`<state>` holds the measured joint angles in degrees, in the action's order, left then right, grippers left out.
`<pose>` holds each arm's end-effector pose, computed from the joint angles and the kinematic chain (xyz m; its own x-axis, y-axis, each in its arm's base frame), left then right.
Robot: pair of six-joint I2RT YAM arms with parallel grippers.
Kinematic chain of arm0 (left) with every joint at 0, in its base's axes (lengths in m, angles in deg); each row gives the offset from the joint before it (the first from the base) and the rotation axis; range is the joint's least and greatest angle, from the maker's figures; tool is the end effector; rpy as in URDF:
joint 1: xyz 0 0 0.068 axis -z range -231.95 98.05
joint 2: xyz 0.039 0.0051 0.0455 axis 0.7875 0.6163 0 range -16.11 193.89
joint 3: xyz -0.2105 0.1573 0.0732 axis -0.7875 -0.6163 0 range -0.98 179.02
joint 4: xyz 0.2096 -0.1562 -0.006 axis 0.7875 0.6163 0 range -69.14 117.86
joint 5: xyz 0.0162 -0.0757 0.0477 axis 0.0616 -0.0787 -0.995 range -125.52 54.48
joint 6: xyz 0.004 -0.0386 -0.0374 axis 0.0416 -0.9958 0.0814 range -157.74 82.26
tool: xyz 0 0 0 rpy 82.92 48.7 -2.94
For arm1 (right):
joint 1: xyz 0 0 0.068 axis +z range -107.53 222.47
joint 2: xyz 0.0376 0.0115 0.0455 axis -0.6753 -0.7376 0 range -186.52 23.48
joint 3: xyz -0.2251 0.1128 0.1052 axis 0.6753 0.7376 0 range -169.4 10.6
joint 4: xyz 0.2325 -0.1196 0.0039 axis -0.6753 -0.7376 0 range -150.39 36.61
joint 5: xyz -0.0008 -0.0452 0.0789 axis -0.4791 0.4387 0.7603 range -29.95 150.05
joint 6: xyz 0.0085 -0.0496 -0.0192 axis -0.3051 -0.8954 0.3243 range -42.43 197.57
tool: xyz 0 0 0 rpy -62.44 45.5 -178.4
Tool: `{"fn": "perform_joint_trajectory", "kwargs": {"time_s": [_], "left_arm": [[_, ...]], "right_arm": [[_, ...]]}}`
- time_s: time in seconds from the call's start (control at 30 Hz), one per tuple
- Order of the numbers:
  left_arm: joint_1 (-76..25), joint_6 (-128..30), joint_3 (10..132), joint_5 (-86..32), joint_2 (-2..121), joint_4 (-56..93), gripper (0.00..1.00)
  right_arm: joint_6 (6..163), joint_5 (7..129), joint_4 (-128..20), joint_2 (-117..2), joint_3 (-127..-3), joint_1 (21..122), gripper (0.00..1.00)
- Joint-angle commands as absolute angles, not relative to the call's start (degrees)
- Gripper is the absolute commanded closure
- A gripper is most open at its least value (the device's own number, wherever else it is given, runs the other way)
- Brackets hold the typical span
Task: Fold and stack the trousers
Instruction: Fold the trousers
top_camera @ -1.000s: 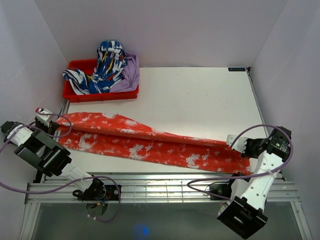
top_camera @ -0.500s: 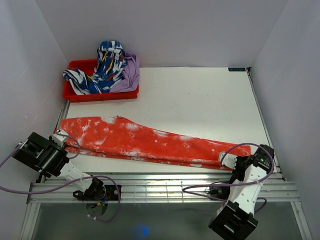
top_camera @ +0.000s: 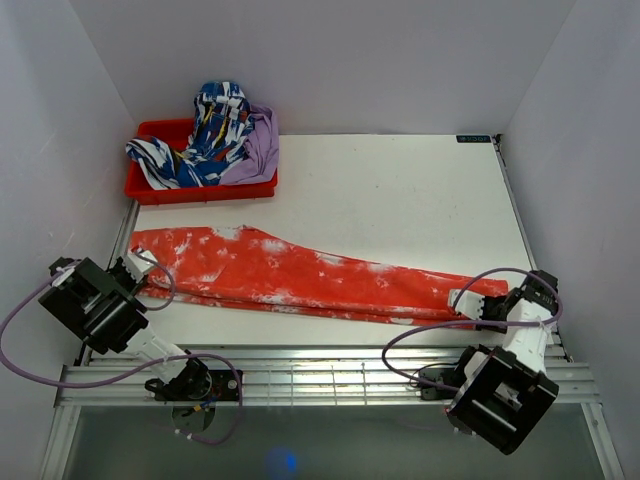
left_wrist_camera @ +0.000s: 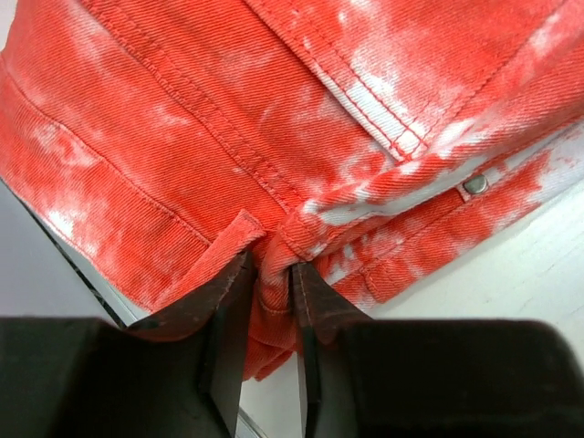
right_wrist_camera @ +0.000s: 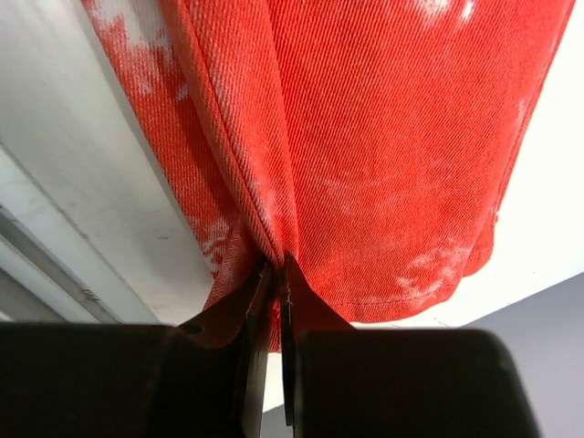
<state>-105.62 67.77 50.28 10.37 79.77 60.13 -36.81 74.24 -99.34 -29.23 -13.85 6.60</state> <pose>0.1830 0.2057 0.1485 -0.3391 0.6710 -0.6594 0.7055 0.6450 0.2936 0.1136 -0.0714 0.1560 -0.1463 -0.9839 -0.1025 -0.9224 0.1731 -0.3452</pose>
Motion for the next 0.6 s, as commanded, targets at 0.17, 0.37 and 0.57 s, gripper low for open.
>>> {"fn": "perform_joint_trajectory", "kwargs": {"time_s": [0.17, 0.37, 0.57], "left_arm": [[-98.3, 64.7, 50.8, 0.0, 80.7, 62.2, 0.55], [-97.3, 64.7, 53.3, -2.6, 78.9, 66.7, 0.39], [-98.9, 65.2, 63.4, 4.3, 78.1, 81.1, 0.24]], "right_arm": [[-51.6, 65.2, -82.2, -42.4, -17.2, 8.3, 0.8], [-46.8, 63.3, -84.8, -49.6, -25.6, 10.6, 0.45], [-42.9, 68.8, -96.9, -48.9, -37.3, 10.5, 0.31]]}}
